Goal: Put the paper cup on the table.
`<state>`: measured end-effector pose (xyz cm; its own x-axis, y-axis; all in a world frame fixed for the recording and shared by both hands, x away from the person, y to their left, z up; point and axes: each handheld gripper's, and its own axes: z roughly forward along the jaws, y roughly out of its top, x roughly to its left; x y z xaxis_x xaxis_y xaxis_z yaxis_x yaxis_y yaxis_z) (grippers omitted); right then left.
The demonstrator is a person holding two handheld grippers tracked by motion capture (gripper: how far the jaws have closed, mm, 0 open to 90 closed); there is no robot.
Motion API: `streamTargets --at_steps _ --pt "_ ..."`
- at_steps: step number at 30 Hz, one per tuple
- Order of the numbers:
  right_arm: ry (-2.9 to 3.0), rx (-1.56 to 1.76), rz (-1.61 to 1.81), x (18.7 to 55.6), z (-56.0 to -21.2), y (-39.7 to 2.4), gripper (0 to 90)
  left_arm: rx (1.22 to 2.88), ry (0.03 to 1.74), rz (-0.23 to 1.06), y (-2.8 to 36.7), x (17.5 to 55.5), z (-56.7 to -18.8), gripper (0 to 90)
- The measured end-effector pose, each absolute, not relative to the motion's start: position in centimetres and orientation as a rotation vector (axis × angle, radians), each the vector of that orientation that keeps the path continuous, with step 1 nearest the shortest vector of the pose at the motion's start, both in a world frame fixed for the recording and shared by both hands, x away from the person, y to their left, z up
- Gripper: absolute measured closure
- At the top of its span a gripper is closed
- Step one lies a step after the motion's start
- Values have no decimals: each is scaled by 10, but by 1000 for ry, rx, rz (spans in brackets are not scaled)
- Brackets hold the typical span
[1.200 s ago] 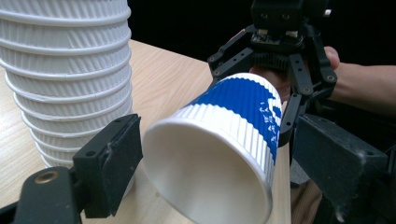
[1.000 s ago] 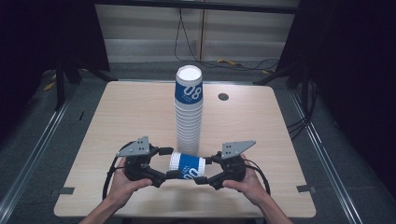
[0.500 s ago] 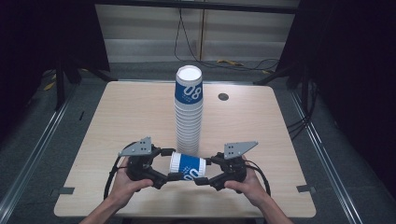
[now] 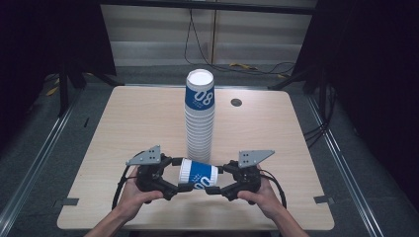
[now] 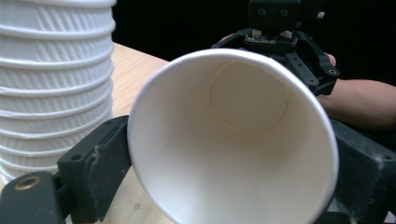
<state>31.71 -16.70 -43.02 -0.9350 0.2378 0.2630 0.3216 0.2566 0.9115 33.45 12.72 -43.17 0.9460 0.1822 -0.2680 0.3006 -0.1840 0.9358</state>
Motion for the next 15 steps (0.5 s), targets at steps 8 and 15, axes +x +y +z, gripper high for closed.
streamTargets --at_steps 8,15 --pt "-2462 -540 -1762 317 -433 -164 314 1787 351 -142 126 336 -435 109" --pt "-2463 -548 -1729 317 -432 -164 309 1787 337 -142 127 336 -434 130"
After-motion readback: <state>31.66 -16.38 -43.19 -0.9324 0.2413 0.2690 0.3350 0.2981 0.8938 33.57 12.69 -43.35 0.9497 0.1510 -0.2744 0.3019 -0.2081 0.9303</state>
